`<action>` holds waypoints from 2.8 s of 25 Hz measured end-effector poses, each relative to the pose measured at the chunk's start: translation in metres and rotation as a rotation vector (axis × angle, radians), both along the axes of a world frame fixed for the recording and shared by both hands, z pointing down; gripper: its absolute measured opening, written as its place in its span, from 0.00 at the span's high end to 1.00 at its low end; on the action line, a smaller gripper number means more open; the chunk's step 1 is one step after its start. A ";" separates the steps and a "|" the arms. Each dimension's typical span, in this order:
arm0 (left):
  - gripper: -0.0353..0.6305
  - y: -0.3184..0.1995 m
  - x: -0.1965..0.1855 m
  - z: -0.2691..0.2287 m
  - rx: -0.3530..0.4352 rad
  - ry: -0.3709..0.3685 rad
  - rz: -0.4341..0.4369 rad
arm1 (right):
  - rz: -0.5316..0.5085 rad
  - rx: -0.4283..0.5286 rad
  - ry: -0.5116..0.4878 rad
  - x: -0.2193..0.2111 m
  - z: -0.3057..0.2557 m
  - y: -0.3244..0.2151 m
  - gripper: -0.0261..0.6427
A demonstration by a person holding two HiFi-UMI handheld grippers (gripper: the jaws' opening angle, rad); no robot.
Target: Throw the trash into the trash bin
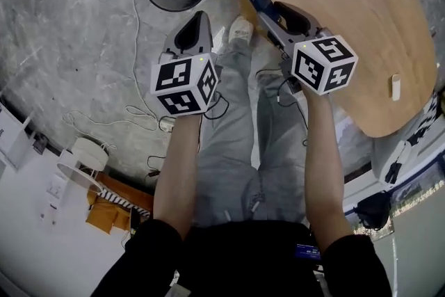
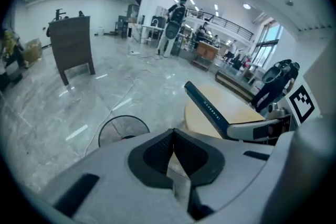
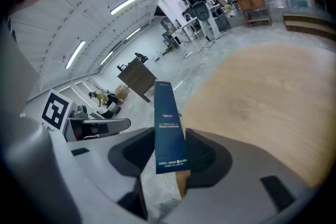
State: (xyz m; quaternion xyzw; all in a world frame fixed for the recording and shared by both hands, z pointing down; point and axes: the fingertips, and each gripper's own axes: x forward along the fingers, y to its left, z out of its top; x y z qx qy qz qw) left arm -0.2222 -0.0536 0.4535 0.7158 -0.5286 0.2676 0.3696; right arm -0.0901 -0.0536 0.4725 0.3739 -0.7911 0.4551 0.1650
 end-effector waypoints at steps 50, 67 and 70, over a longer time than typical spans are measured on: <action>0.94 -0.024 0.143 -0.005 -0.002 0.022 0.539 | 0.597 0.097 -0.052 0.118 -0.021 0.038 0.94; 0.94 0.105 0.345 -0.004 -0.011 0.019 0.887 | 1.026 0.075 -0.031 0.307 -0.010 0.216 0.94; 0.94 0.129 0.373 -0.002 -0.018 0.022 0.916 | 1.074 0.072 -0.028 0.338 -0.009 0.245 0.94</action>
